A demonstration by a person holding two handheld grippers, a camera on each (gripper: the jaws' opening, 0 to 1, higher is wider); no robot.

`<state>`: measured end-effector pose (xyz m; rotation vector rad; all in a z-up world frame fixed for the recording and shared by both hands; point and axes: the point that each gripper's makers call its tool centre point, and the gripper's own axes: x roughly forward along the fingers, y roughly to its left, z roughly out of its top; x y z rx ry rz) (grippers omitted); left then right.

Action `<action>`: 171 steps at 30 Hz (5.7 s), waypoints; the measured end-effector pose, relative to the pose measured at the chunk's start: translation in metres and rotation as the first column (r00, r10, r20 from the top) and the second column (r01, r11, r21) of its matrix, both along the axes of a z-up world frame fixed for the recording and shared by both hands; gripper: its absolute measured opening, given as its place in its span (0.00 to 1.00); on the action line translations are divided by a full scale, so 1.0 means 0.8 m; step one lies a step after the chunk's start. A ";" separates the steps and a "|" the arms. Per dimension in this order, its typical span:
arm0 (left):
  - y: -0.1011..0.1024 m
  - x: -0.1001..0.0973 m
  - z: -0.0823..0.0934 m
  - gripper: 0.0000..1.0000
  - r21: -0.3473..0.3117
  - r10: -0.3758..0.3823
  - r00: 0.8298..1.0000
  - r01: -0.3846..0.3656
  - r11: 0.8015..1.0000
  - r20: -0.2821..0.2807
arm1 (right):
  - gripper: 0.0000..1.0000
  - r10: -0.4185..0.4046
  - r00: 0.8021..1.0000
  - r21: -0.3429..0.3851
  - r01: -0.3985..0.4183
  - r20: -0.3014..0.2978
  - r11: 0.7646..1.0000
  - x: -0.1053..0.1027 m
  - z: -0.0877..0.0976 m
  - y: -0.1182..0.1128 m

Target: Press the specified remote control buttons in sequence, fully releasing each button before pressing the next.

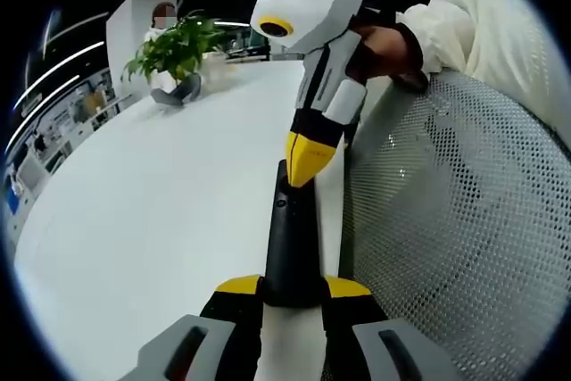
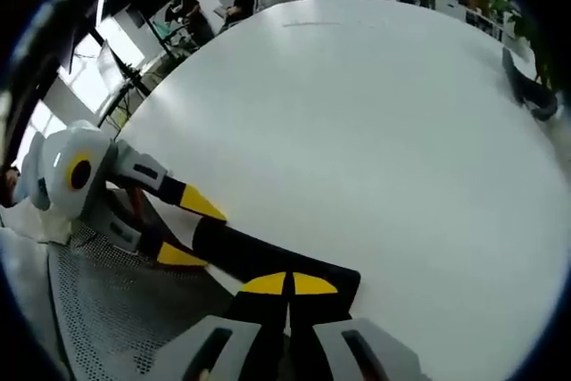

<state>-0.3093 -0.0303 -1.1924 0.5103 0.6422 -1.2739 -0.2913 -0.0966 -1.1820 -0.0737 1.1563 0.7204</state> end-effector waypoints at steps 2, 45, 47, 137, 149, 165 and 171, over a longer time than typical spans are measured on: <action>0.000 0.000 0.000 0.25 0.000 0.000 1.000 0.000 1.000 0.000 | 0.00 0.005 1.000 -0.004 -0.005 0.004 1.000 0.000 0.000 0.000; -0.008 -0.009 0.002 0.25 0.006 -0.035 0.999 0.035 0.999 0.004 | 0.00 0.020 1.000 0.076 -0.022 0.018 0.997 0.002 0.010 0.013; -0.009 -0.011 0.002 0.25 0.000 -0.033 0.999 0.033 0.999 -0.003 | 0.00 0.035 0.999 0.076 -0.036 0.016 0.996 -0.001 0.009 0.016; -0.002 0.007 -0.001 0.24 0.010 0.046 0.999 -0.046 0.999 0.000 | 0.00 0.086 0.994 0.011 -0.086 0.063 0.996 0.004 0.002 0.025; -0.004 0.008 0.000 0.24 0.007 0.043 0.999 -0.043 0.999 -0.002 | 0.00 0.071 0.995 0.016 -0.072 0.065 0.997 0.005 0.002 0.024; -0.005 0.008 0.002 0.25 0.001 0.043 0.999 -0.043 0.999 -0.001 | 0.00 0.102 0.989 0.000 -0.102 0.105 0.995 0.005 0.001 0.024; -0.005 0.008 0.002 0.25 -0.002 0.045 0.999 -0.045 0.999 -0.001 | 0.00 0.108 0.988 -0.012 -0.107 0.107 0.994 0.005 0.001 0.025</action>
